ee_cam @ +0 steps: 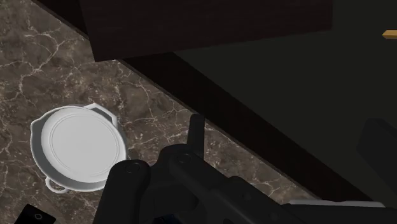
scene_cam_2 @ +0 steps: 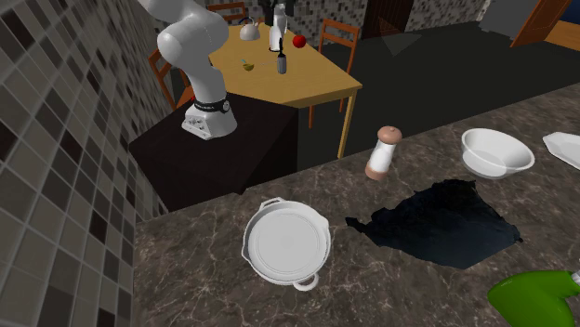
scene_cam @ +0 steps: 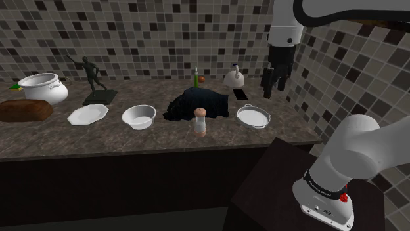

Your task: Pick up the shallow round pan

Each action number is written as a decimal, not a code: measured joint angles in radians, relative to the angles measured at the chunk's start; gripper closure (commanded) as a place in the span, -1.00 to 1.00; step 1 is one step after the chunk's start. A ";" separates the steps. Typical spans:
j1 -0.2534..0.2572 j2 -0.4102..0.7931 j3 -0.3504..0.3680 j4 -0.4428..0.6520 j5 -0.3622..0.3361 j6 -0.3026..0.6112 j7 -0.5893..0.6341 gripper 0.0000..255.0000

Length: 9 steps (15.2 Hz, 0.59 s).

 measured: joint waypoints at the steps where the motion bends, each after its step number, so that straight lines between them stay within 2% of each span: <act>1: 0.000 0.000 0.000 0.000 0.000 0.000 0.000 -1.00; 4: -0.008 0.016 -0.013 -0.048 -0.024 0.066 -0.024 -1.00; 9: -0.035 0.087 -0.050 -0.138 -0.084 0.237 -0.083 -1.00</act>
